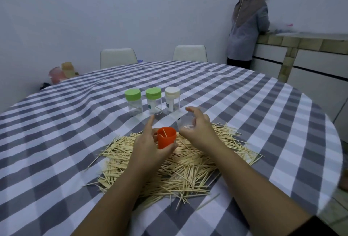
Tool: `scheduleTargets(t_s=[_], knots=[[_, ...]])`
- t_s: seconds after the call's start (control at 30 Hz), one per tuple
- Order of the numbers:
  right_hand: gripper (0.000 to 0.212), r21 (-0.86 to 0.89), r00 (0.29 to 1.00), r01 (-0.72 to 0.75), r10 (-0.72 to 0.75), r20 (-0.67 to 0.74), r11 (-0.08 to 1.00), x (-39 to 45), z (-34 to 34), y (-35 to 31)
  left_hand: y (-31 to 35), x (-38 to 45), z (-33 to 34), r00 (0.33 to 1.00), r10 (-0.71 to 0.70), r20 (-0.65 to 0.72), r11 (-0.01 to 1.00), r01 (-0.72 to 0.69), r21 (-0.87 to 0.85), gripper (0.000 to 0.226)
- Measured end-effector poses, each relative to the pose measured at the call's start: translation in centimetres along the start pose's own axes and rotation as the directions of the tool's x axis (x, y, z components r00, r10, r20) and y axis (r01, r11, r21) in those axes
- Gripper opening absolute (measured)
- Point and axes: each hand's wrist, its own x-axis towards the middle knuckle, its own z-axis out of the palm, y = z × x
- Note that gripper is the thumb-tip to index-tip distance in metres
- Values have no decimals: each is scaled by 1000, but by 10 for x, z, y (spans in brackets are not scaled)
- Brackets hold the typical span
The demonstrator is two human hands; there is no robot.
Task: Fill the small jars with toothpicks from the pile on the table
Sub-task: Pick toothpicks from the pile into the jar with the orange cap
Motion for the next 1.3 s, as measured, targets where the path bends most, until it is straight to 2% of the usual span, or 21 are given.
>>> scheduleTargets(t_s=[0.07, 0.13, 0.2, 0.3, 0.4, 0.47, 0.53, 0.67, 0.83, 1.0, 1.17, 1.3], knots=[[50, -78, 1000, 16, -16, 2, 997, 2, 6, 0, -2, 1, -3, 1000, -6, 19, 1000, 6, -2, 108], [42, -248, 999, 42, -45, -9, 968, 4, 12, 4, -4, 2, -7, 999, -19, 48, 999, 20, -25, 110], [48, -403, 997, 71, -61, 38, 913, 4, 14, 6, -5, 4, -10, 997, -30, 68, 999, 33, -42, 112], [52, -463, 995, 98, -81, 57, 881, 4, 4, 0, -3, 6, -12, 994, -43, 102, 998, 47, -35, 112], [32, -542, 987, 158, -133, 85, 825, 1, -16, -4, -4, 8, -13, 990, -67, 126, 997, 71, -27, 107], [27, -586, 978, 190, -98, 186, 787, -5, -24, -4, -5, 8, -13, 988, -87, 129, 996, 85, 17, 101], [31, -620, 956, 198, -9, 294, 759, -11, -26, -5, -9, 9, -15, 985, -114, 132, 992, 105, 69, 96], [33, -711, 926, 252, 50, 374, 657, -15, -20, -5, -12, 12, -19, 981, -145, 131, 982, 127, 138, 87], [34, -782, 937, 300, -18, 348, 546, -15, -8, -2, -6, 9, -26, 978, -129, 163, 990, 118, 79, 80], [29, -814, 936, 351, -165, 310, 462, -16, 0, 1, -6, 7, -29, 981, -123, 152, 992, 116, 56, 80], [24, -820, 937, 346, -216, 276, 455, -15, -2, 0, -6, 8, -32, 990, -96, 108, 995, 96, 2, 79], [25, -786, 954, 298, -187, 233, 542, -14, -6, 1, -6, 8, -34, 995, -91, 47, 993, 94, -70, 72]])
